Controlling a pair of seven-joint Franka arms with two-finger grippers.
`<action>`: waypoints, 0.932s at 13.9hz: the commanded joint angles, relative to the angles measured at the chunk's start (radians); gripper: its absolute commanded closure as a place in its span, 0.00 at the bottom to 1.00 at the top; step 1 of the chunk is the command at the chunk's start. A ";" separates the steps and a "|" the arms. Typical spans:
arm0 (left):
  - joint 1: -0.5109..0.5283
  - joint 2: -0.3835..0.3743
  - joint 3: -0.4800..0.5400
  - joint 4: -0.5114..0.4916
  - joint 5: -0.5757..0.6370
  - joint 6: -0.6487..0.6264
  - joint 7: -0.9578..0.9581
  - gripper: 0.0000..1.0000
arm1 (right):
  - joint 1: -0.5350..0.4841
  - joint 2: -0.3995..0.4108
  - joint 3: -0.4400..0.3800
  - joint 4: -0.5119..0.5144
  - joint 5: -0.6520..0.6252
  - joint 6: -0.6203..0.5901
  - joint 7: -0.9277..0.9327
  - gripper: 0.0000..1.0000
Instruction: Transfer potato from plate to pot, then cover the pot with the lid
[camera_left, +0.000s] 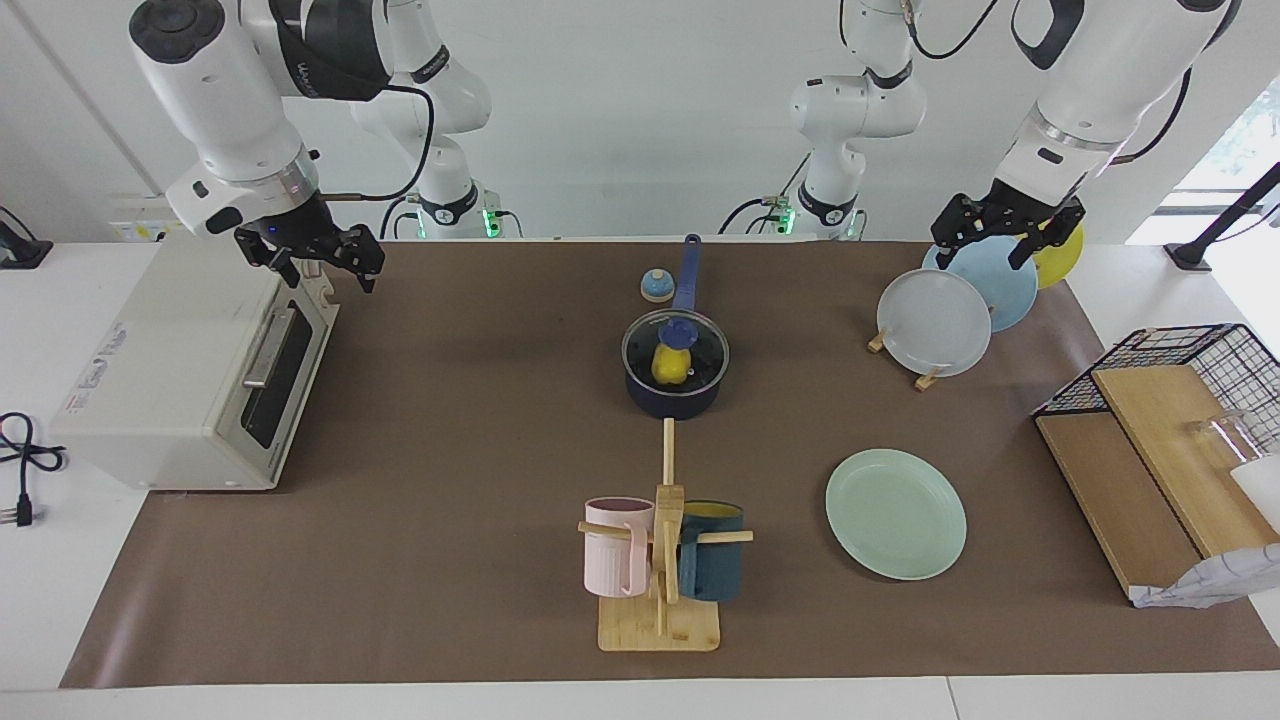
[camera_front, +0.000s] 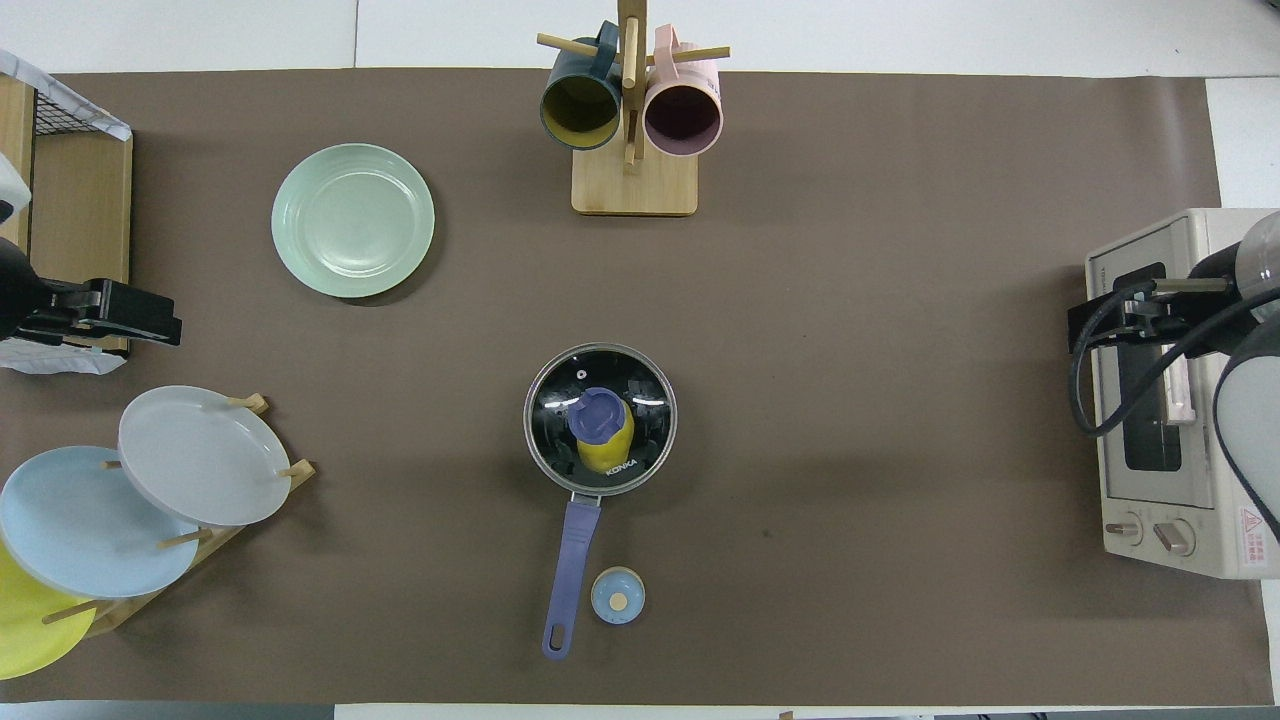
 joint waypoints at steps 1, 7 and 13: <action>0.002 -0.020 0.002 -0.021 0.014 -0.002 0.012 0.00 | -0.002 -0.015 0.005 -0.019 0.002 0.016 -0.025 0.00; 0.002 -0.020 0.002 -0.021 0.014 -0.002 0.012 0.00 | 0.001 -0.015 0.006 -0.017 0.003 0.013 -0.022 0.00; 0.002 -0.020 0.002 -0.021 0.014 -0.002 0.012 0.00 | 0.002 -0.017 0.009 -0.017 0.002 0.019 -0.024 0.00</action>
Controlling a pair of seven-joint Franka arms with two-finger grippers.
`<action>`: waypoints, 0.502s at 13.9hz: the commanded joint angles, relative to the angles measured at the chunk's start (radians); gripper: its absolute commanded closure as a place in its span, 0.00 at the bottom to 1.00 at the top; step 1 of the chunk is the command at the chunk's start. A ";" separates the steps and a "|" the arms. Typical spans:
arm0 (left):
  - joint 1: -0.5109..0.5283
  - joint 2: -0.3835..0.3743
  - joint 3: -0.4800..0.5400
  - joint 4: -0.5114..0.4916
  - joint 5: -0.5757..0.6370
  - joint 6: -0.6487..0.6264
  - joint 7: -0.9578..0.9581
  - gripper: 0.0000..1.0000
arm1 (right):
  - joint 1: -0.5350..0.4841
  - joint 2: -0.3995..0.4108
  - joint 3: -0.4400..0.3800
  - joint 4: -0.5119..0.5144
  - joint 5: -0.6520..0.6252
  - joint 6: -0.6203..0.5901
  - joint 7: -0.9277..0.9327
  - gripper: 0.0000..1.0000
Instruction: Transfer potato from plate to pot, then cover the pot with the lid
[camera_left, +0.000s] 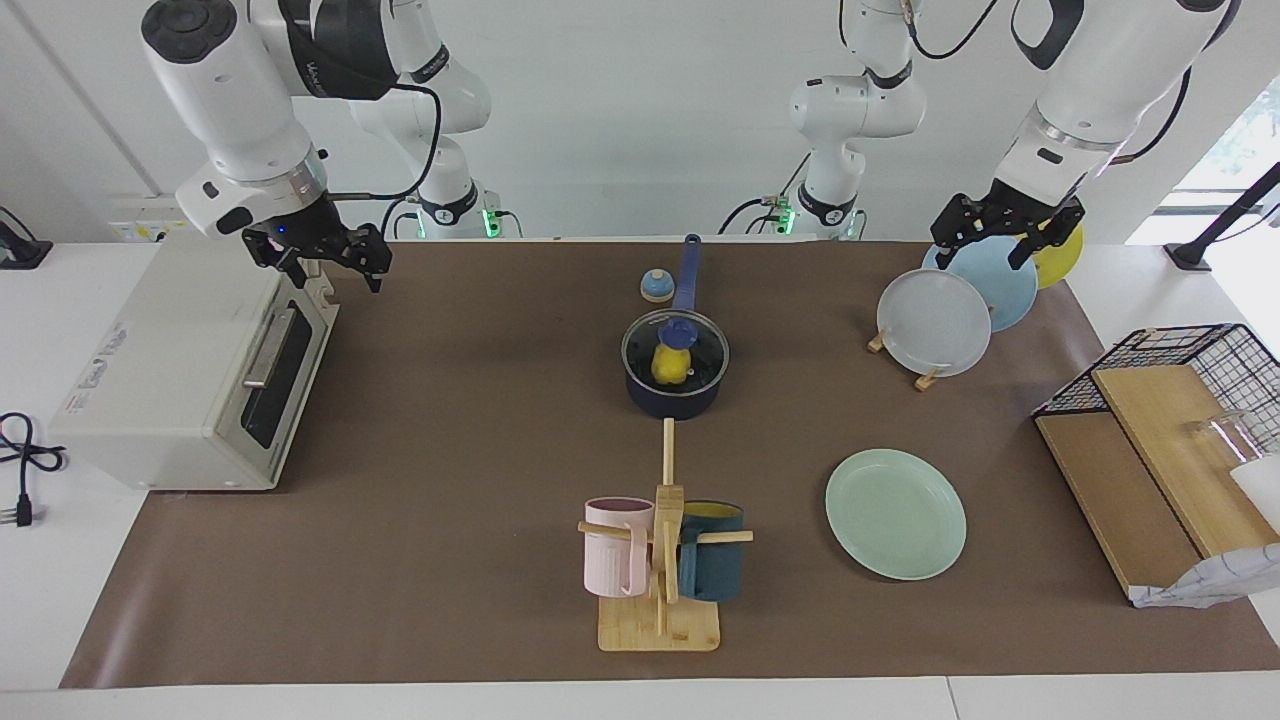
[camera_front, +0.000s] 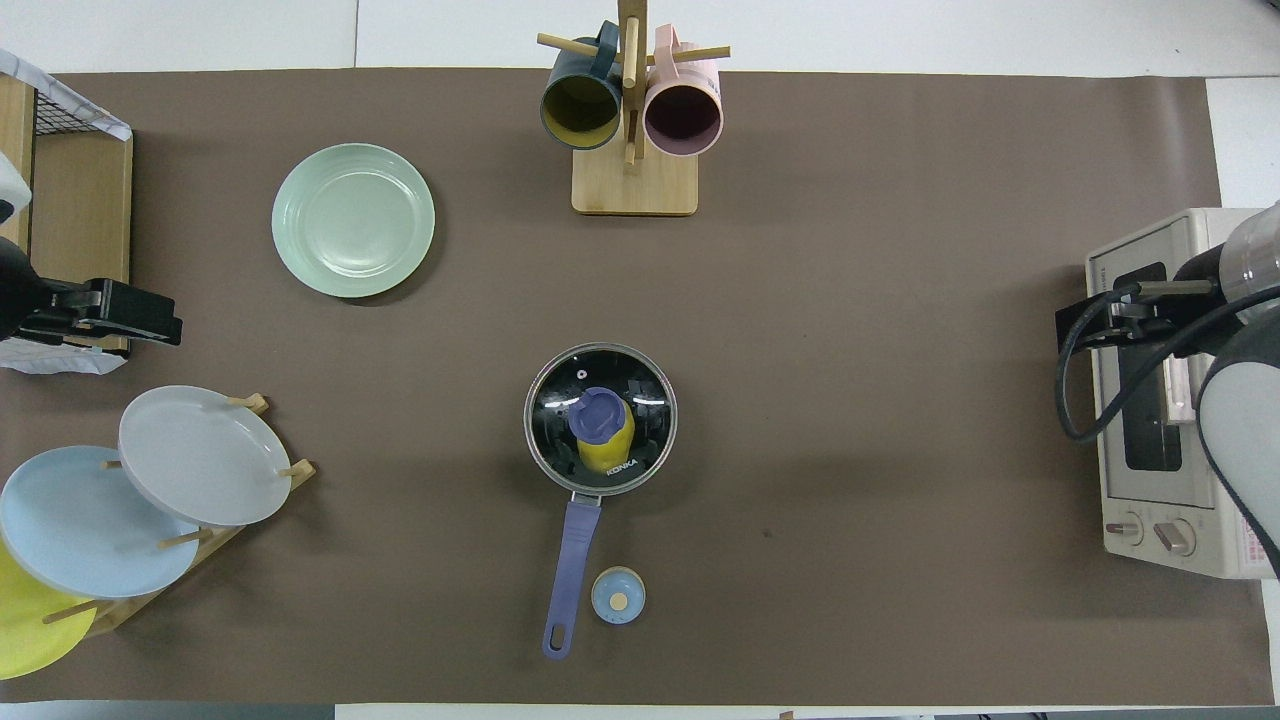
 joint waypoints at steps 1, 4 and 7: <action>0.002 -0.020 0.002 -0.021 0.014 -0.002 0.012 0.00 | -0.006 -0.017 0.004 -0.017 0.003 0.019 -0.024 0.00; 0.002 -0.020 0.002 -0.021 0.014 -0.002 0.012 0.00 | -0.005 -0.017 0.005 -0.017 0.002 0.019 -0.022 0.00; 0.002 -0.020 0.002 -0.021 0.014 -0.002 0.012 0.00 | -0.006 -0.017 0.005 -0.017 0.002 0.021 -0.024 0.00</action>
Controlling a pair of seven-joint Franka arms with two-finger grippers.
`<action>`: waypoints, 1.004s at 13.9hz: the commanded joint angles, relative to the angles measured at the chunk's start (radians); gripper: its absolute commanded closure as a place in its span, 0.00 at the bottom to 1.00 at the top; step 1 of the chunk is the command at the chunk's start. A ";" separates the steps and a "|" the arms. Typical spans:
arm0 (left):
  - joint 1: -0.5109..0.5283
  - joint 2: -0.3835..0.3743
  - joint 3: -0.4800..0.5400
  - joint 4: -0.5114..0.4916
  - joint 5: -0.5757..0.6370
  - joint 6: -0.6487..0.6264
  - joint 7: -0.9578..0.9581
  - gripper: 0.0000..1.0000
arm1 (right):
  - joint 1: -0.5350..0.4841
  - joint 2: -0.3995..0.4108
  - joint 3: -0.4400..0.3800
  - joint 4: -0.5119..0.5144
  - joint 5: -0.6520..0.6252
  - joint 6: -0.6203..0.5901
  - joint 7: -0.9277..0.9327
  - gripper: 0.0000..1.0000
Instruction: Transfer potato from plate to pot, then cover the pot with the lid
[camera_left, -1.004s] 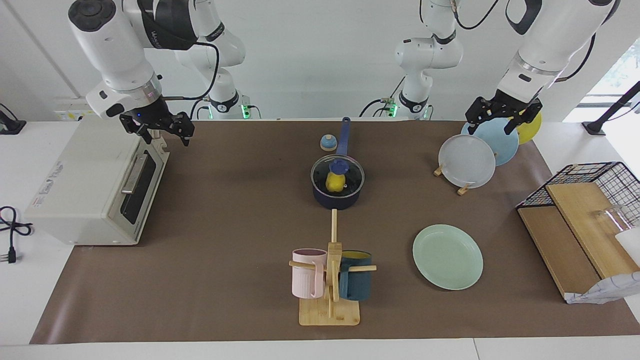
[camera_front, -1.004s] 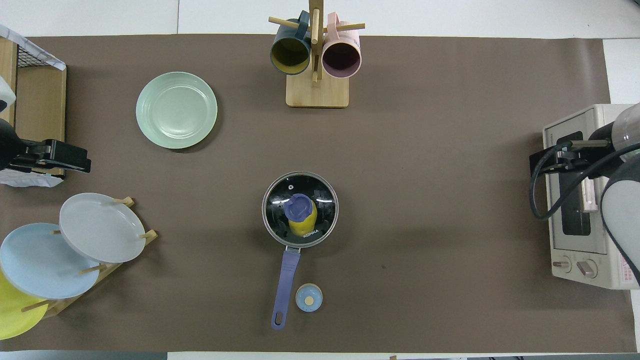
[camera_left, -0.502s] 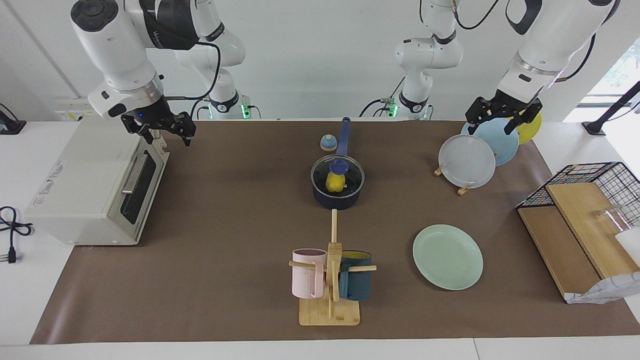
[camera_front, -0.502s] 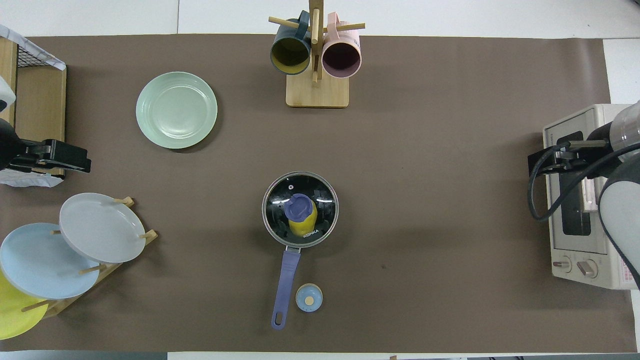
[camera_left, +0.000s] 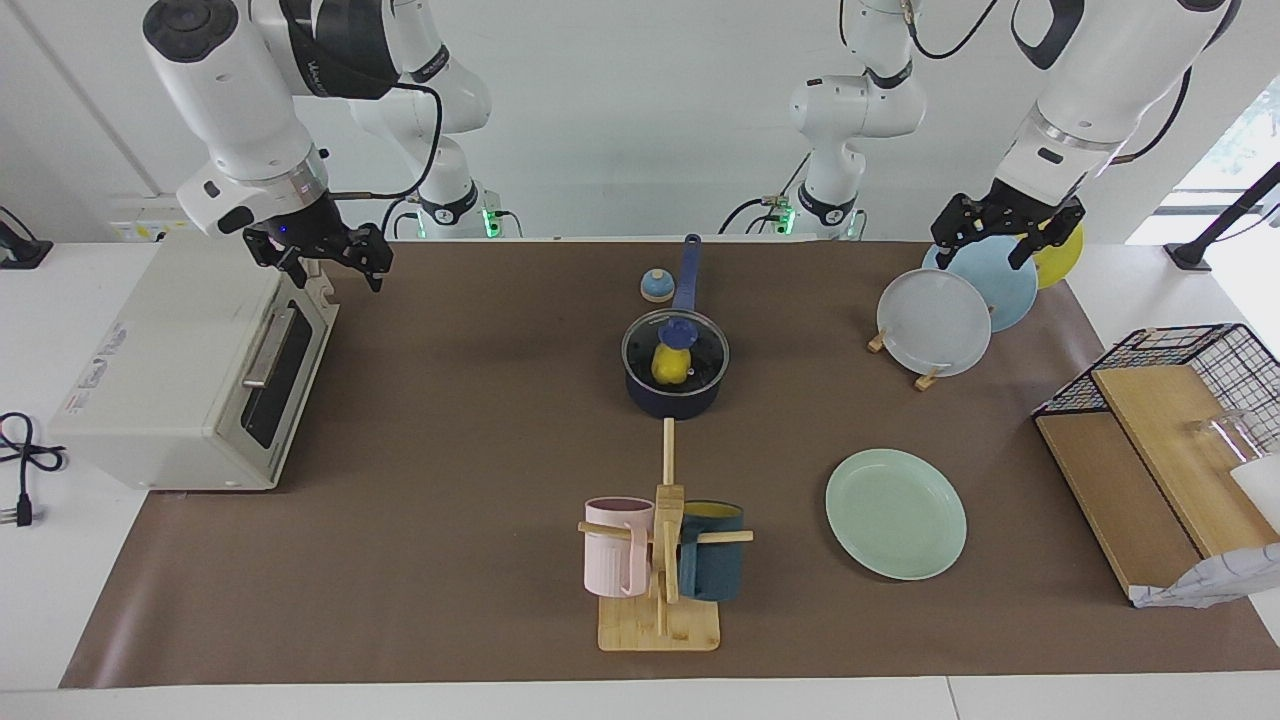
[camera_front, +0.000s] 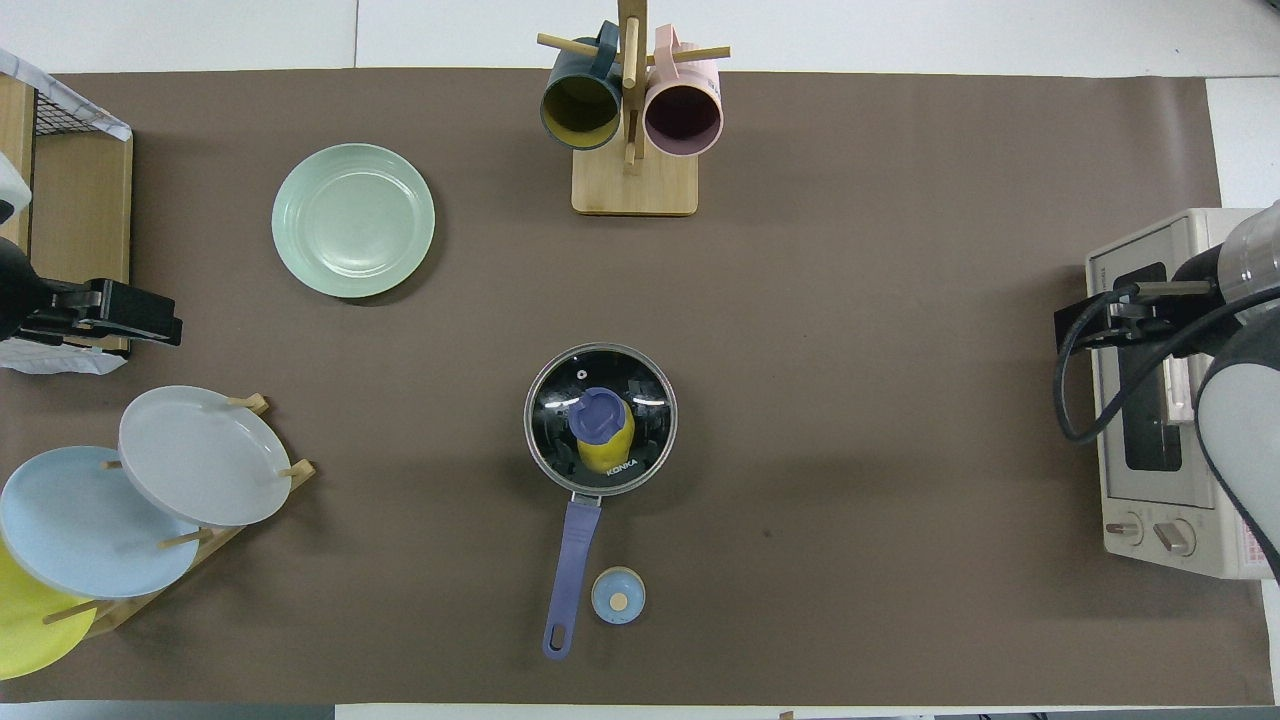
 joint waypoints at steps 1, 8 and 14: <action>0.002 -0.020 0.002 -0.021 0.014 -0.002 0.012 0.00 | -0.005 -0.016 0.004 -0.017 0.002 0.018 -0.024 0.00; 0.002 -0.020 0.002 -0.021 0.014 0.000 0.012 0.00 | -0.015 -0.013 0.006 -0.003 0.003 -0.011 -0.027 0.00; 0.002 -0.020 0.002 -0.021 0.014 -0.002 0.012 0.00 | -0.011 -0.011 0.004 0.006 0.003 -0.019 -0.027 0.00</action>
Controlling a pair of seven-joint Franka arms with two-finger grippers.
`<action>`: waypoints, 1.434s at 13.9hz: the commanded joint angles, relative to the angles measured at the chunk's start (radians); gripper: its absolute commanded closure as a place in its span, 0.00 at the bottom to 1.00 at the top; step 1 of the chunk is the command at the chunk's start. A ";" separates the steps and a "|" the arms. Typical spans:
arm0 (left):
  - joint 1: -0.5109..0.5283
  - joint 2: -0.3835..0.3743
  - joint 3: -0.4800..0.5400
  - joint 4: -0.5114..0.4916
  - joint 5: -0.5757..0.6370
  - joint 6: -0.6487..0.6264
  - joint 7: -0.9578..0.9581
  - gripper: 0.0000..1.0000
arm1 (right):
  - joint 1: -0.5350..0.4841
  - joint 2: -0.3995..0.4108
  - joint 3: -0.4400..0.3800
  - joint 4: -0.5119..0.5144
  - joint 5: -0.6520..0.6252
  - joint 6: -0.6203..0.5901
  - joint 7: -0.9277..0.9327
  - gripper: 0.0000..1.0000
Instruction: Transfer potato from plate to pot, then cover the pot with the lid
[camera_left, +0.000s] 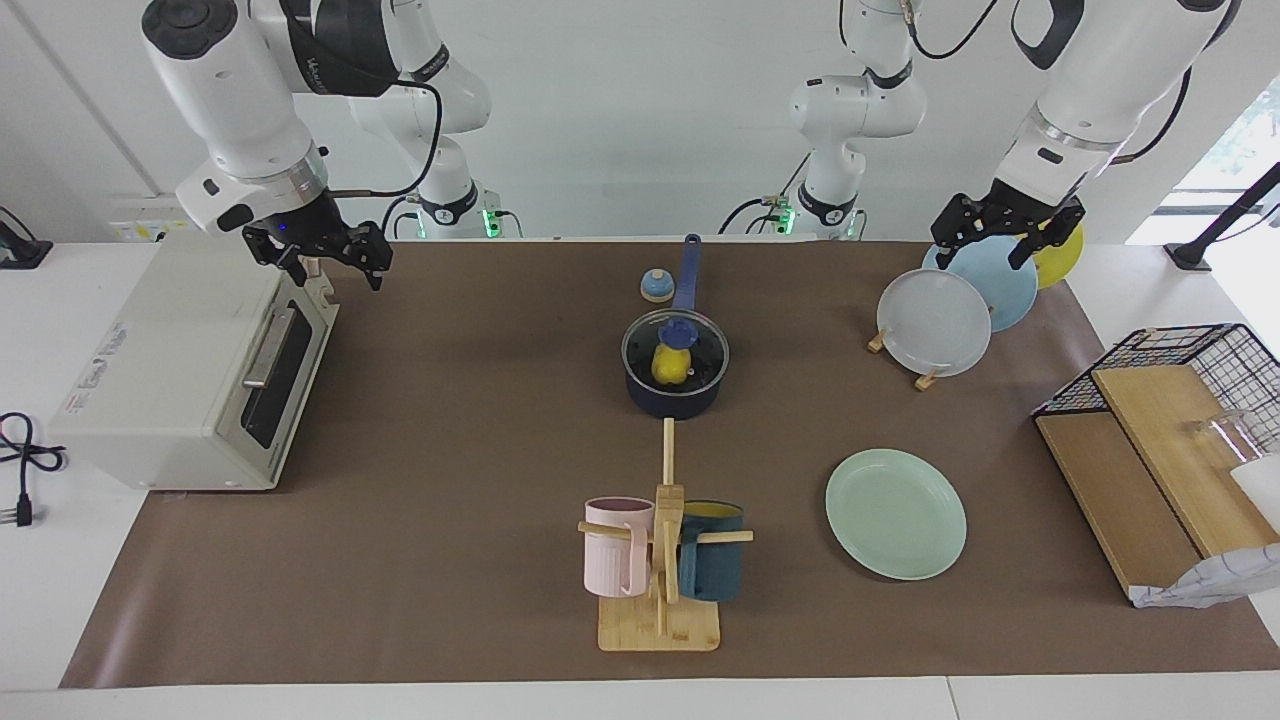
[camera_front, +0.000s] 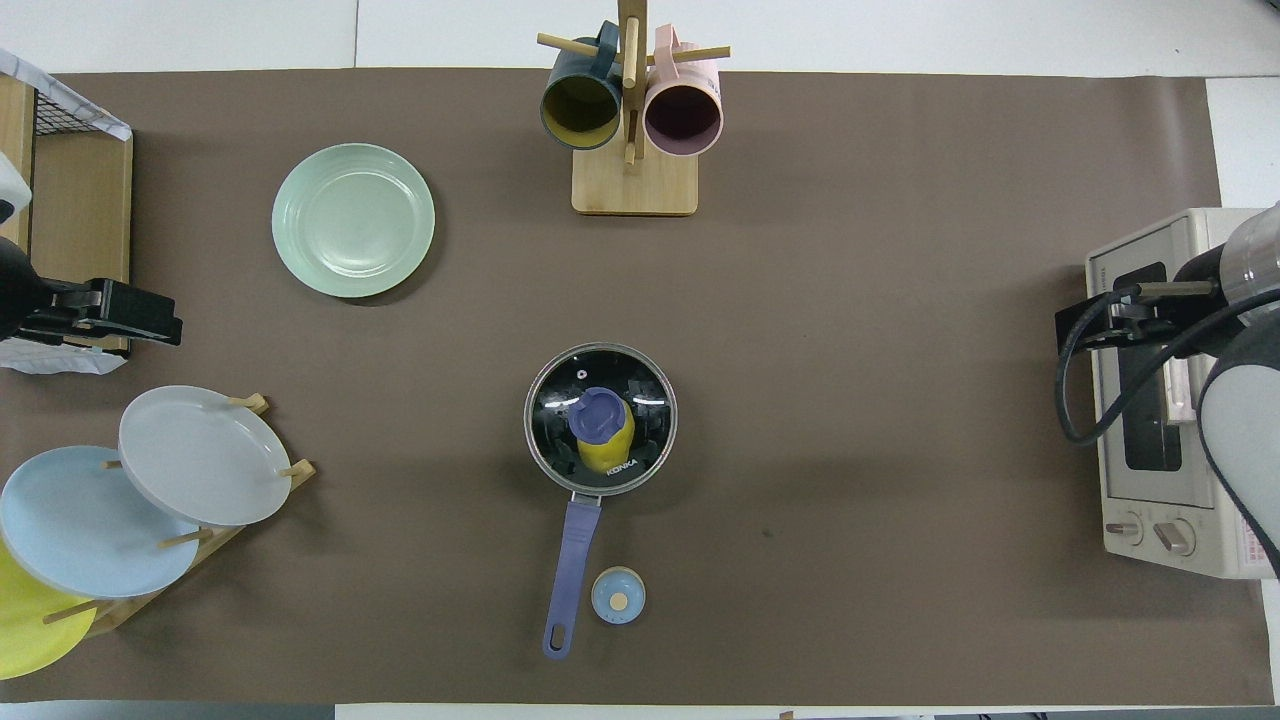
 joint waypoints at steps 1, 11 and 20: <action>0.002 -0.020 0.002 -0.021 0.014 -0.002 0.012 0.00 | -0.013 -0.009 0.005 0.002 0.005 -0.010 -0.025 0.00; 0.002 -0.020 0.002 -0.021 0.014 -0.002 0.012 0.00 | -0.024 -0.008 -0.008 0.017 0.006 -0.018 -0.024 0.00; -0.004 -0.020 0.002 -0.023 0.014 -0.006 0.012 0.00 | -0.017 0.002 -0.044 0.040 0.049 -0.041 -0.027 0.00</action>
